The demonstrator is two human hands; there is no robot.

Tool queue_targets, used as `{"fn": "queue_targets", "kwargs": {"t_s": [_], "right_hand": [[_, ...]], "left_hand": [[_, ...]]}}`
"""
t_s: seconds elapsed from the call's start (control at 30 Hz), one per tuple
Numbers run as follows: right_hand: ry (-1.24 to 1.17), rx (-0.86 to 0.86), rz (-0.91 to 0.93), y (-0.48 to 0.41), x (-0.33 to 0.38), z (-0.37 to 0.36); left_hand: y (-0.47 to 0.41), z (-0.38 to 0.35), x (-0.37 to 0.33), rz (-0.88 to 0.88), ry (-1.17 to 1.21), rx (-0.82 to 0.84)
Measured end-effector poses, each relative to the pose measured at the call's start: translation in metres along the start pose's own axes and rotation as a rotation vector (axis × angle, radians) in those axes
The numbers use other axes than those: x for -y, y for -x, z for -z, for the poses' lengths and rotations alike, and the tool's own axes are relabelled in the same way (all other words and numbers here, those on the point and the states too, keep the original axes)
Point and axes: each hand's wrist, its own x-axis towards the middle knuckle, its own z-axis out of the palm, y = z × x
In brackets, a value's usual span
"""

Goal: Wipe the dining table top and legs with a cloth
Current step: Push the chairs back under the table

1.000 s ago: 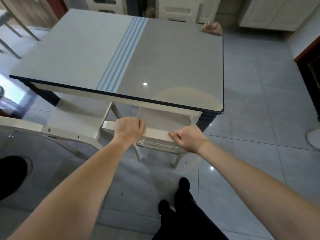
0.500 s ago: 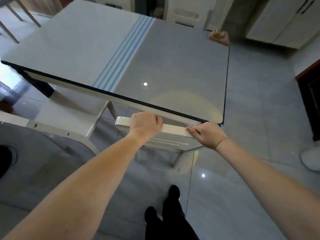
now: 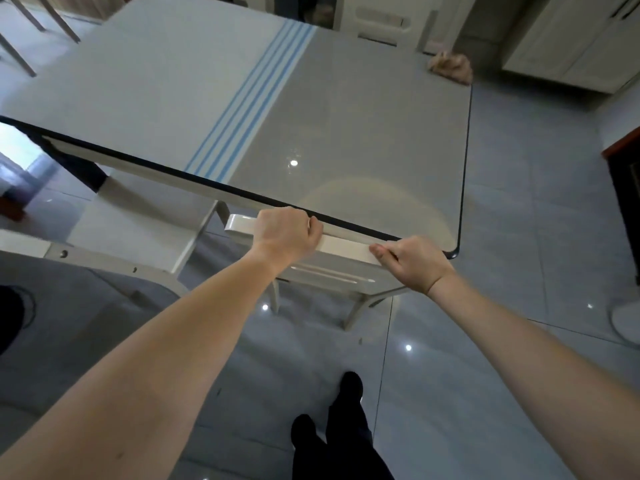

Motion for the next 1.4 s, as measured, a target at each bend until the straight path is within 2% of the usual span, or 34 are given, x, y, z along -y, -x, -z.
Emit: {"fn": "queue_targets", "kwargs": {"t_s": [0.43, 0.83, 1.17, 1.3, 1.4], "right_hand": [[-0.062, -0.008, -0.012, -0.020, -0.002, 0.000], [-0.004, -0.053, -0.063, -0.024, 0.006, -0.006], [-0.040, 0.058, -0.119, -0.022, 0.017, 0.009], [-0.118, 0.097, -0.126, -0.022, 0.020, 0.014], [-0.326, 0.148, -0.136, -0.021, 0.019, 0.021]], "left_hand": [[-0.022, -0.003, 0.013, -0.013, 0.003, -0.030], [-0.025, -0.003, 0.018, -0.014, -0.015, -0.020], [-0.021, 0.001, 0.018, 0.041, 0.013, 0.045], [-0.019, 0.006, 0.019, 0.013, -0.014, 0.066], [-0.014, 0.013, 0.017, -0.040, -0.066, 0.146]]}}
